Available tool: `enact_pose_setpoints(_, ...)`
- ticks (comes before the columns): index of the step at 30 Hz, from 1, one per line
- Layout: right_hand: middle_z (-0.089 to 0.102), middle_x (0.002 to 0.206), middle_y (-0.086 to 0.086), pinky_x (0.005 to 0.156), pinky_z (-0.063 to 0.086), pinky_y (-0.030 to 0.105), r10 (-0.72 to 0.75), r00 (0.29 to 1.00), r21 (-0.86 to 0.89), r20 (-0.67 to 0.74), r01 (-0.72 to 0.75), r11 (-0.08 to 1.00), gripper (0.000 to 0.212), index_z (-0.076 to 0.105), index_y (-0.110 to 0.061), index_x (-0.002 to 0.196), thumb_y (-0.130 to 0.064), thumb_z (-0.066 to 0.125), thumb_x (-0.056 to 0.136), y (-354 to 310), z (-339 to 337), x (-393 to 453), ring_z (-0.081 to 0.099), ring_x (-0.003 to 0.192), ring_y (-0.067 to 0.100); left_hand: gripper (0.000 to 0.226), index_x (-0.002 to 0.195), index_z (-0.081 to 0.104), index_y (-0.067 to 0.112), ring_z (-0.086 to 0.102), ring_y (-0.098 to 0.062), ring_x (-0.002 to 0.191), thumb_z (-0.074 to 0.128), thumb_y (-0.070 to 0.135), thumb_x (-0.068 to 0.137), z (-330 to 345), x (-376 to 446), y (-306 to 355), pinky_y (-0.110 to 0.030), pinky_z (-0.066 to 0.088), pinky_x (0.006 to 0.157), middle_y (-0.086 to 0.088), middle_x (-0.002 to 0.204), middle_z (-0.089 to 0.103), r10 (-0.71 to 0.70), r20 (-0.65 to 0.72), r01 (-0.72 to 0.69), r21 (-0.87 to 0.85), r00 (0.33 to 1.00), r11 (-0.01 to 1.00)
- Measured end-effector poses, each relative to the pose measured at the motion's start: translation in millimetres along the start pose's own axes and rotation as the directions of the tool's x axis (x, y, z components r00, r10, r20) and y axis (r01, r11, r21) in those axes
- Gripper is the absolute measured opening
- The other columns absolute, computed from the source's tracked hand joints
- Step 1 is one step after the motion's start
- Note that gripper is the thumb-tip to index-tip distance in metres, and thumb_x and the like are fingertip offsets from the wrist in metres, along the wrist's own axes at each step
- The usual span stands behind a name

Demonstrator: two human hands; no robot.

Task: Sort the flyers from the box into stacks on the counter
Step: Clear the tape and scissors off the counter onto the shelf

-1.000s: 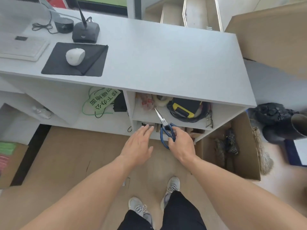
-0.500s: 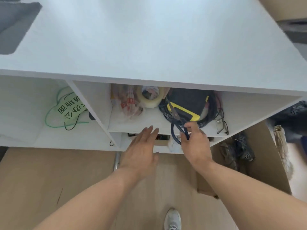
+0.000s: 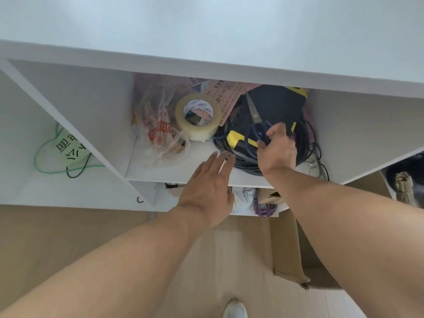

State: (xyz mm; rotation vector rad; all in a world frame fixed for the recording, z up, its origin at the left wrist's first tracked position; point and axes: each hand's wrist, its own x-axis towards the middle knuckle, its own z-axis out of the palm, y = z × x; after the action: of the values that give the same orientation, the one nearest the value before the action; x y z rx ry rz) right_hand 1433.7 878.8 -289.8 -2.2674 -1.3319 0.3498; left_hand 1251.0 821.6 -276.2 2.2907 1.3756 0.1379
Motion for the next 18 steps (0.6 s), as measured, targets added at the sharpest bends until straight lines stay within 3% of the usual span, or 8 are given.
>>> enact_pose_setpoints(5, 0.066, 0.108, 0.010, 0.074, 0.042, 0.032, -0.015, 1.000, 0.011, 0.002, 0.015, 1.000, 0.032, 0.052, -0.016, 0.120, -0.015, 0.070, 0.093, 1, 1, 17, 0.063, 0.098, 0.030, 0.080, 0.161, -0.003, 0.023, -0.011, -0.014, 0.155, 0.049, 0.031, 0.101, 4, -4, -6, -0.029, -0.004, 0.125, 0.001, 0.170, -0.007, -0.017, 0.037, 0.016, 0.031, 0.999, 0.999)
enact_pose_setpoints(10, 0.066, 0.120, 0.011, 0.092, 0.045, 0.039, -0.084, 0.996, 0.007, 0.006, 0.084, 0.996, 0.037, 0.058, -0.012, 0.131, -0.016, 0.067, 0.096, 2, 2, 14, 0.055, 0.118, 0.031, 0.082, 0.161, -0.004, 0.023, -0.011, -0.015, 0.155, 0.051, 0.031, 0.101, -1, -2, -10, -0.031, -0.002, 0.126, 0.001, 0.170, -0.008, -0.047, 0.047, 0.044, 0.063, 0.998, 0.997)
enact_pose_setpoints(14, 0.066, 0.129, 0.005, 0.104, 0.039, 0.040, -0.208, 0.978, -0.062, -0.031, 0.206, 0.977, 0.040, 0.060, -0.015, 0.135, -0.028, 0.064, 0.097, 5, 5, -5, 0.052, 0.122, 0.030, 0.080, 0.161, -0.002, 0.026, -0.009, -0.014, 0.156, 0.051, 0.032, 0.101, -3, -3, -8, -0.031, 0.000, 0.127, 0.002, 0.170, -0.007, -0.078, 0.044, 0.076, 0.052, 0.996, 0.996)
enact_pose_setpoints(18, 0.065, 0.135, 0.006, 0.107, 0.045, 0.047, -0.351, 0.936, 0.010, 0.017, 0.351, 0.936, 0.043, 0.061, -0.013, 0.136, -0.030, 0.065, 0.097, 14, 5, -39, 0.057, 0.125, 0.029, 0.078, 0.161, 0.000, 0.032, -0.009, -0.012, 0.155, 0.051, 0.034, 0.102, 1, -22, -7, -0.030, 0.001, 0.124, 0.005, 0.169, -0.007, -0.136, 0.078, 0.137, -0.007, 0.988, 0.991)
